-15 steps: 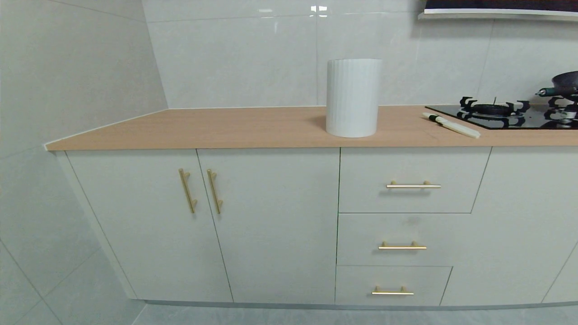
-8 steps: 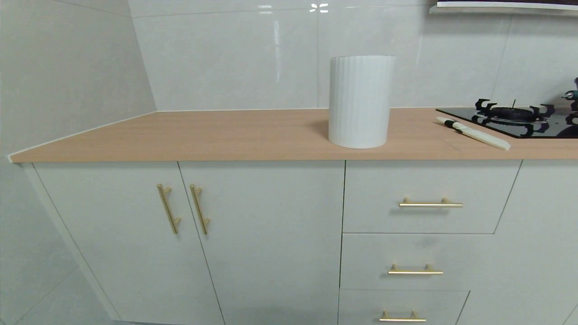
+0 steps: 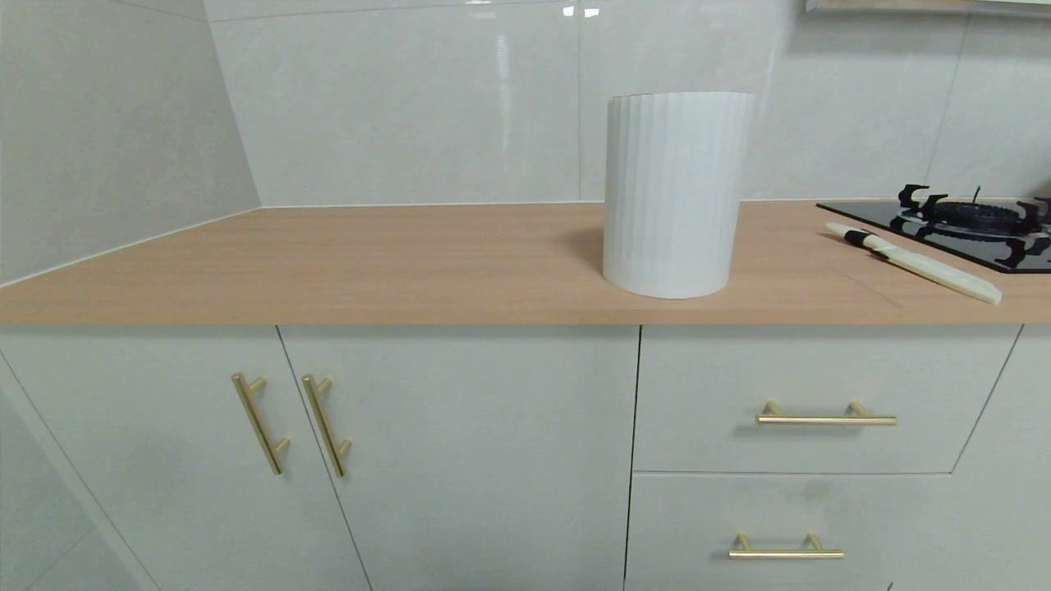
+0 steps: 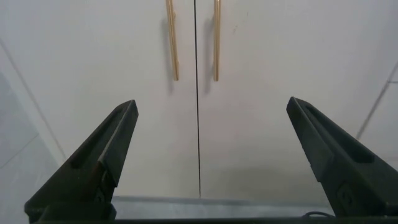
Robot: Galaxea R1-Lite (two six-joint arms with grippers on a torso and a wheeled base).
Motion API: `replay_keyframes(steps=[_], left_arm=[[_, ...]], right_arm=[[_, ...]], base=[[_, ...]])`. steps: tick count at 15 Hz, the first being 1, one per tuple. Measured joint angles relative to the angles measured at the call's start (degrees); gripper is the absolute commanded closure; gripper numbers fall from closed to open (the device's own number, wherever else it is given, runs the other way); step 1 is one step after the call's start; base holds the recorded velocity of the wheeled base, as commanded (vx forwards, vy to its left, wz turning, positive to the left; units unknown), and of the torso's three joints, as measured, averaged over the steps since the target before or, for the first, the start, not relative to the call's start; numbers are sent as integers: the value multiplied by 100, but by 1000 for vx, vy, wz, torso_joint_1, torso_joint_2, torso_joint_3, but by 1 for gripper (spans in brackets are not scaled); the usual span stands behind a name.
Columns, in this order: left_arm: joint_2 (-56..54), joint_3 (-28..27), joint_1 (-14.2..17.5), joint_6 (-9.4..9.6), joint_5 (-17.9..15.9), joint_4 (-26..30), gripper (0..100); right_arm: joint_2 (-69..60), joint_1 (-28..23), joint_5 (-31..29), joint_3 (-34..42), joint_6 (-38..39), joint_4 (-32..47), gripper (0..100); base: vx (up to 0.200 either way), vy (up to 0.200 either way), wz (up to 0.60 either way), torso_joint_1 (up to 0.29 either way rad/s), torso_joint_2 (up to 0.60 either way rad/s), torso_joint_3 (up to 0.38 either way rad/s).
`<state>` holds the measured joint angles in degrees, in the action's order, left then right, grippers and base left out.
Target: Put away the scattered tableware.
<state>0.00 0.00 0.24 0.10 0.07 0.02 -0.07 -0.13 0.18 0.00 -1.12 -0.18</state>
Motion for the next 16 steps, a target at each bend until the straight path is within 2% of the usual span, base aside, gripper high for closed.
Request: replay_keyframes(steps=[3, 5, 16], left_arm=[[0, -5, 0, -2, 0, -2, 0], [0, 0, -4, 0, 0, -2, 0], [0, 0, 0, -5, 0, -2, 0]], right_arm=[[0, 0, 0, 0, 0, -2, 0], [0, 2, 2, 0, 1, 0, 0], [0, 2, -2, 0, 1, -2, 0]], base=[[0, 0, 0, 0, 0, 0], [0, 0, -600, 0, 2, 2], [0, 0, 0, 0, 0, 0]])
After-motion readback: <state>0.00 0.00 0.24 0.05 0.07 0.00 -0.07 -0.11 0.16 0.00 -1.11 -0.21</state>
